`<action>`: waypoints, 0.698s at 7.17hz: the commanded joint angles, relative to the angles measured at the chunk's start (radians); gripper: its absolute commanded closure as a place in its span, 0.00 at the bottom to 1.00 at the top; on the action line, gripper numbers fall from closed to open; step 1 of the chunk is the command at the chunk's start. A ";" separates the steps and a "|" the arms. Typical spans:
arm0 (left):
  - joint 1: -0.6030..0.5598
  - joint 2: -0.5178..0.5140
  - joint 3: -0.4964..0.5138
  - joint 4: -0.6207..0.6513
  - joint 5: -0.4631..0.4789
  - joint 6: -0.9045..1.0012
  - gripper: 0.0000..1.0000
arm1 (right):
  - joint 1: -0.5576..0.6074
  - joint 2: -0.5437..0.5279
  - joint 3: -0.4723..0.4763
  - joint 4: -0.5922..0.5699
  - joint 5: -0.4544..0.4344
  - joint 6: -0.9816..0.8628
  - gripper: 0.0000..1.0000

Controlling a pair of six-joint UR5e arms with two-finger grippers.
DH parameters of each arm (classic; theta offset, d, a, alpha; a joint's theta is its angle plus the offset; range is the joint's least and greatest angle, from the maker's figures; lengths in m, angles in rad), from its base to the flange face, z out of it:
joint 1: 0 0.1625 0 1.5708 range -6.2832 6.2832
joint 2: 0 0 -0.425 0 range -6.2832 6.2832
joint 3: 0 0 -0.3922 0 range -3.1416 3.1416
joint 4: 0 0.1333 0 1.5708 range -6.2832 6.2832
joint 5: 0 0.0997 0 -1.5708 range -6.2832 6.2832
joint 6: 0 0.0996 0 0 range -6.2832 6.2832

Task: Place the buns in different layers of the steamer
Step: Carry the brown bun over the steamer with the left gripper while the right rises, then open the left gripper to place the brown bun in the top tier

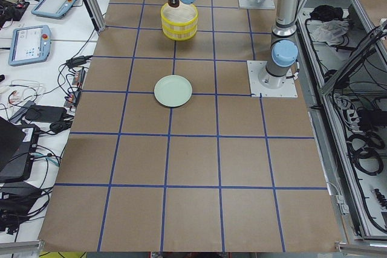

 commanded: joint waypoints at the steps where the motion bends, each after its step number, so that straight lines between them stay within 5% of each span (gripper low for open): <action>1: -0.024 -0.027 -0.002 0.027 -0.020 -0.002 0.00 | -0.007 -0.002 -0.015 0.020 0.019 0.000 0.00; 5: -0.007 0.011 0.016 -0.049 -0.008 0.002 0.00 | -0.067 -0.016 -0.012 0.032 0.018 -0.008 0.00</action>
